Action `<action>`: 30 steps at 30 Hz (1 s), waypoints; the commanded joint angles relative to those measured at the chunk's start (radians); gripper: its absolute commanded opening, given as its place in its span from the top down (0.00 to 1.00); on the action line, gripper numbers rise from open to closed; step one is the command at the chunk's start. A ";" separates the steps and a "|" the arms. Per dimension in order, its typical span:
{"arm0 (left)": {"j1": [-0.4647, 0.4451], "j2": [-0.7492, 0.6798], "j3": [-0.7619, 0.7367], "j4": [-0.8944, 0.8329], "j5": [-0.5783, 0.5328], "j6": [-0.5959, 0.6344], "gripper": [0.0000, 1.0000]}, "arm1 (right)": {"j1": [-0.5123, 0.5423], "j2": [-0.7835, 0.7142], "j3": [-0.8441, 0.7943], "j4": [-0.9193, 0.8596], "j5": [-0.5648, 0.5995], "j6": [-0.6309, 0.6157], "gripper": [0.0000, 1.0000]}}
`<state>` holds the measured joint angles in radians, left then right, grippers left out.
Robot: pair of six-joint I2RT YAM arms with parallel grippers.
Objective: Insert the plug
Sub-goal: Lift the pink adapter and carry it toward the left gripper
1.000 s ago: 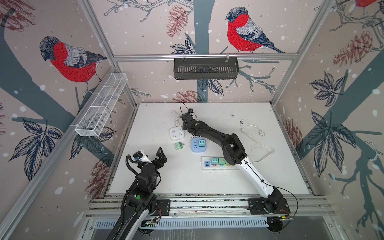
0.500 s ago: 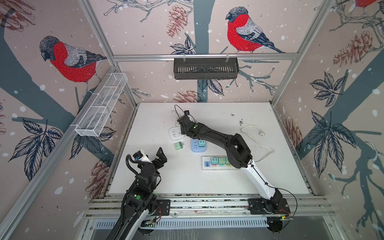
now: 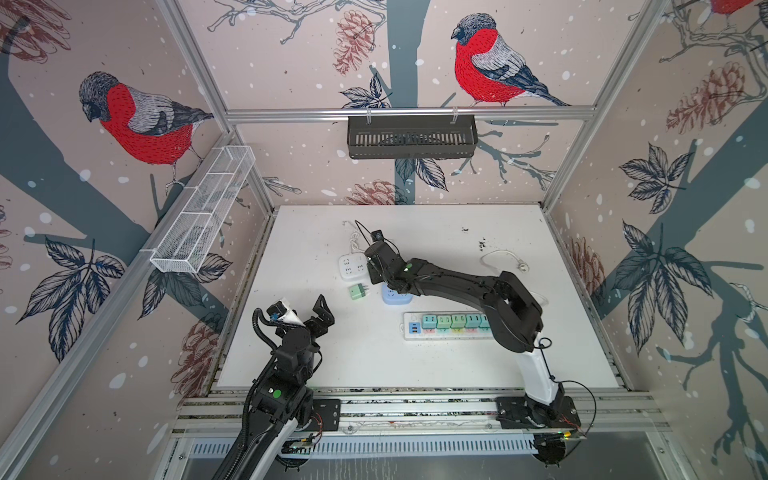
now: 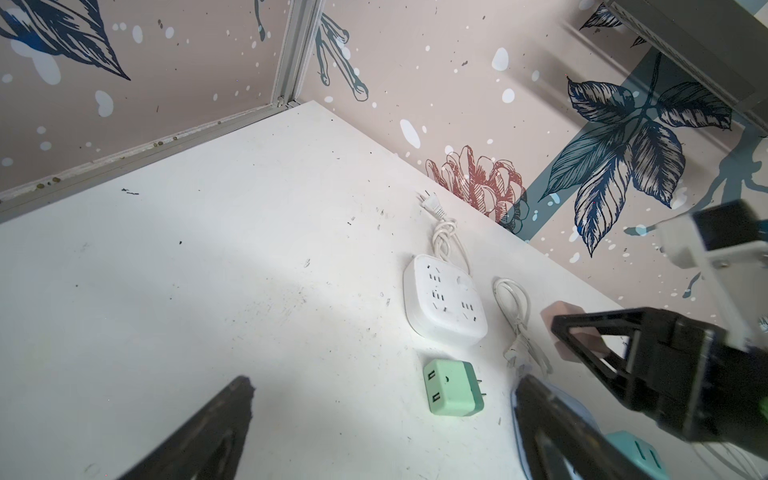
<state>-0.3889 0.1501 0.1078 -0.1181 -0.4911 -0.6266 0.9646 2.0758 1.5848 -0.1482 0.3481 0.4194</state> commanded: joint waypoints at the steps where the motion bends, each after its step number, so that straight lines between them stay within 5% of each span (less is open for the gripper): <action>1: 0.000 -0.001 -0.004 0.039 0.022 0.017 0.02 | 0.006 -0.114 -0.144 0.168 0.008 -0.048 0.74; 7: 0.001 -0.004 -0.019 0.076 0.062 0.039 0.02 | 0.021 -0.318 -0.445 0.367 0.038 -0.134 0.72; 19: 0.001 -0.003 -0.049 0.202 0.197 0.108 0.02 | 0.069 -0.566 -0.788 0.599 0.010 -0.270 0.72; 24: 0.001 0.004 -0.048 0.295 0.373 0.191 0.02 | 0.081 -0.658 -0.884 0.657 0.002 -0.320 0.75; 30: 0.000 0.062 0.016 0.349 0.546 0.152 0.02 | 0.086 -0.799 -1.033 0.797 -0.003 -0.353 0.79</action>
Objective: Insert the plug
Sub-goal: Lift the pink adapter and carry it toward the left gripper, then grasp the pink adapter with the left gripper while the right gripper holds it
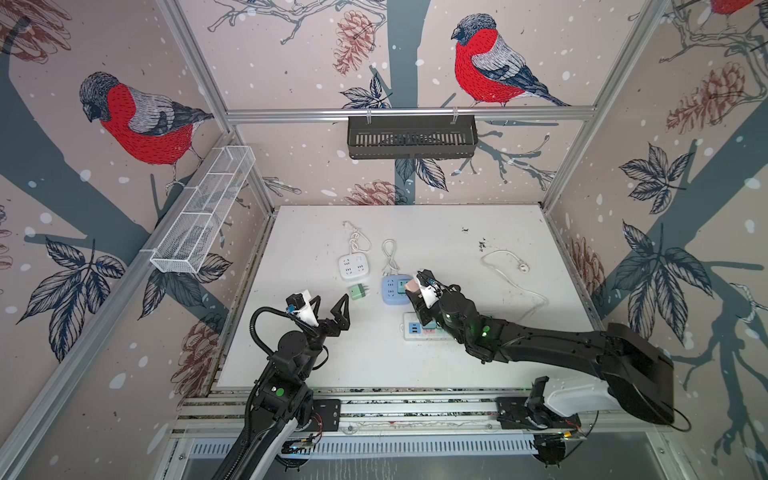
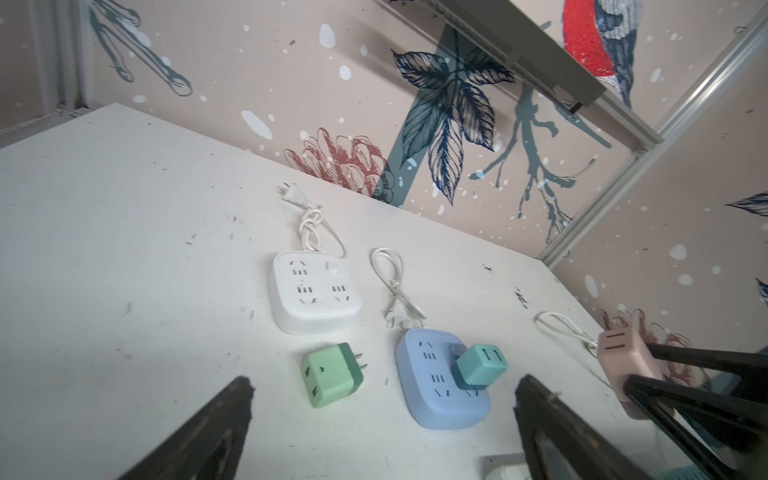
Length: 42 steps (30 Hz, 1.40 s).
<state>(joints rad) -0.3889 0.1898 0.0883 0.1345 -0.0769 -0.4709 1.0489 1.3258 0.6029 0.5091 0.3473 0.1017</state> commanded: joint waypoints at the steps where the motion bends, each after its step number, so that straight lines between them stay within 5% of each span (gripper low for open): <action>1: 0.001 0.037 0.053 0.093 0.153 -0.010 0.02 | 0.002 -0.068 -0.079 0.170 -0.005 -0.038 0.81; 8: -0.001 0.189 0.177 0.092 0.349 -0.045 0.03 | 0.000 -0.218 -0.220 0.296 0.058 -0.101 0.92; 13: -0.033 0.276 0.221 0.114 0.444 -0.052 0.05 | -0.001 -0.283 -0.281 0.290 -0.024 -0.156 0.81; 20: -0.196 0.338 0.274 0.102 0.385 0.003 0.07 | 0.001 -0.330 -0.351 0.345 -0.103 -0.227 0.74; 36: -0.438 0.594 0.378 0.126 0.313 0.074 0.12 | 0.105 -0.192 -0.340 0.479 -0.078 -0.446 0.88; 42: -0.484 0.692 0.452 0.049 0.257 0.103 0.21 | 0.146 -0.140 -0.317 0.529 -0.055 -0.512 0.89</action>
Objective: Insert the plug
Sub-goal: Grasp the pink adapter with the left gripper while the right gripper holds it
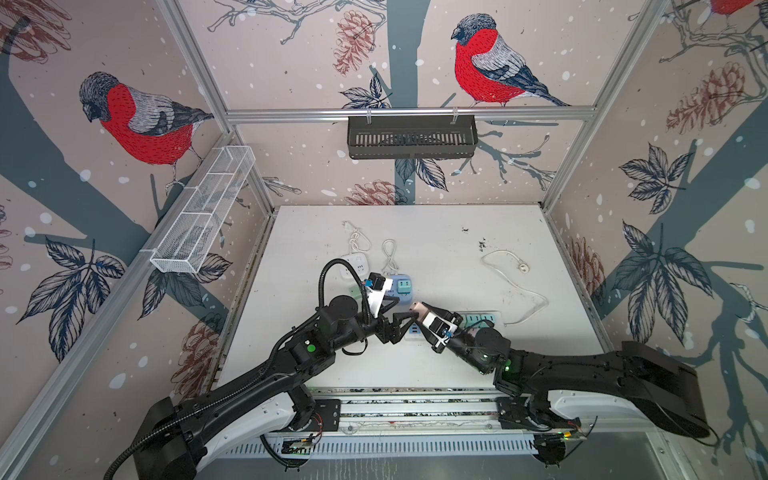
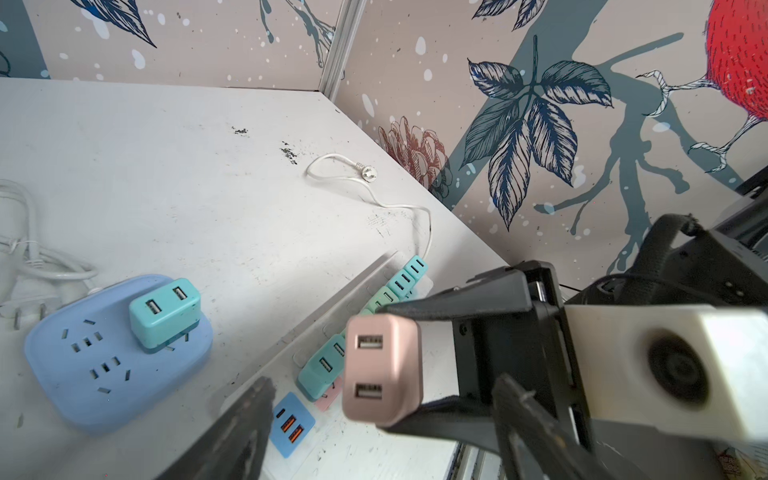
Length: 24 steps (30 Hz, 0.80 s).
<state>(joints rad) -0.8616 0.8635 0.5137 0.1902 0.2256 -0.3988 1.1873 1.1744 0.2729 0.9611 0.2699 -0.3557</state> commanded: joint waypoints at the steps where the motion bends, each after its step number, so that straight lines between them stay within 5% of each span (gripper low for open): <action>1: -0.017 0.025 0.031 -0.017 -0.059 0.035 0.23 | 0.010 0.017 0.019 0.076 0.018 -0.060 0.89; 12: -0.026 0.055 0.031 -0.012 -0.039 0.057 0.34 | 0.026 0.054 0.064 0.062 0.004 -0.097 0.89; 24: -0.027 0.054 0.024 0.009 -0.005 0.075 0.75 | 0.043 0.108 0.099 0.047 0.003 -0.105 0.89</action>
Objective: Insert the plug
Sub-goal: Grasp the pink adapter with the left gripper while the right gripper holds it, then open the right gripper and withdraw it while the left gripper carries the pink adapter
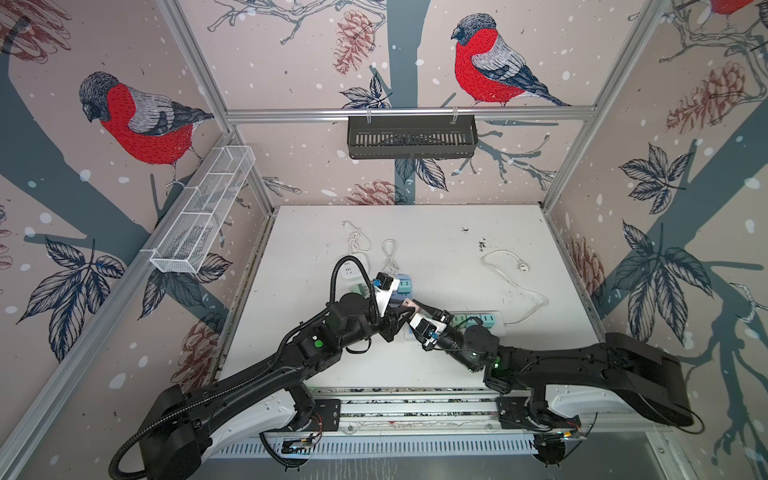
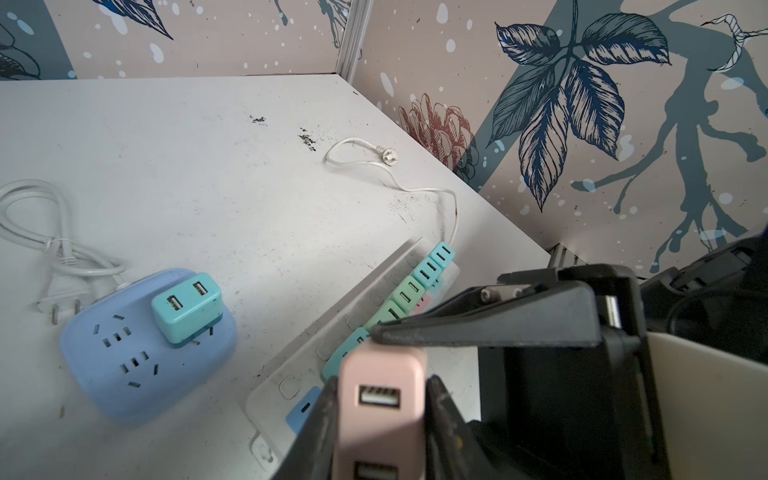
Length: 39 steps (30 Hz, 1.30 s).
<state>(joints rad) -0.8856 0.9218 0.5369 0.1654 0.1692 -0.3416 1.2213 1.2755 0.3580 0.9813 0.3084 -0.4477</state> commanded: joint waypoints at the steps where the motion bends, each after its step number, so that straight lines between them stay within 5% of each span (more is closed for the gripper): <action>1: -0.003 -0.006 0.000 0.037 0.055 0.018 0.79 | 0.009 0.008 0.014 0.026 -0.033 -0.013 0.88; 5: -0.003 -0.005 -0.006 0.048 0.058 0.035 0.91 | 0.012 0.007 0.025 0.001 -0.022 0.002 0.76; 9: -0.003 -0.004 -0.003 0.038 0.017 0.065 1.00 | 0.012 -0.009 0.039 -0.050 0.009 0.045 0.43; 13: -0.003 -0.005 0.010 0.014 -0.065 0.118 1.00 | 0.013 -0.080 0.006 -0.061 0.038 0.087 0.22; 15: -0.003 -0.005 0.022 -0.010 -0.133 0.131 1.00 | 0.011 -0.135 -0.020 -0.080 0.048 0.111 0.00; 22: -0.003 -0.029 -0.016 -0.008 -0.252 0.342 1.00 | -0.055 -0.380 -0.129 -0.147 0.108 0.234 0.00; 29: -0.002 0.017 -0.094 0.060 -0.233 0.667 1.00 | -0.320 -0.547 -0.175 -0.237 0.149 0.465 0.00; 31: -0.002 0.045 -0.089 0.056 -0.311 0.682 1.00 | -0.421 -0.565 -0.182 -0.262 0.150 0.542 0.00; 39: -0.003 0.144 -0.037 -0.004 -0.294 0.781 1.00 | -0.679 -0.455 -0.180 -0.312 0.214 0.733 0.00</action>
<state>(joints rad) -0.8875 1.0481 0.4854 0.1459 -0.1101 0.3706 0.5739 0.7937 0.1726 0.6827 0.4850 0.1833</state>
